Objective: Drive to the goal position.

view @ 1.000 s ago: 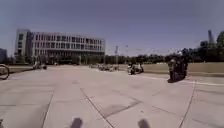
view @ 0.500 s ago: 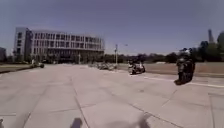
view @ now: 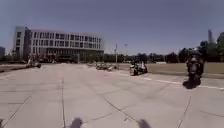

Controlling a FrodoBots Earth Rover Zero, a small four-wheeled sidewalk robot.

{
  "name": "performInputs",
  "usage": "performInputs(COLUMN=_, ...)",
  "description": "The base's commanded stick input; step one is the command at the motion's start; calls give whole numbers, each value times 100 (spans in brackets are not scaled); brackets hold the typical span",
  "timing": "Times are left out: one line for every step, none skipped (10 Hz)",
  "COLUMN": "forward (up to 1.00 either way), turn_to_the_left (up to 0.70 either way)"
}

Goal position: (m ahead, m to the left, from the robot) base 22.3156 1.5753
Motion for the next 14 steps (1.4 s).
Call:
performInputs(forward=100, turn_to_the_left=0)
performInputs(forward=100, turn_to_the_left=0)
performInputs(forward=100, turn_to_the_left=0)
performInputs(forward=100, turn_to_the_left=0)
performInputs(forward=100, turn_to_the_left=0)
performInputs(forward=100, turn_to_the_left=0)
performInputs(forward=100, turn_to_the_left=0)
performInputs(forward=100, turn_to_the_left=0)
performInputs(forward=100, turn_to_the_left=13)
performInputs(forward=100, turn_to_the_left=28)
performInputs(forward=100, turn_to_the_left=40)
performInputs(forward=100, turn_to_the_left=40)
performInputs(forward=100, turn_to_the_left=40)
performInputs(forward=100, turn_to_the_left=40)
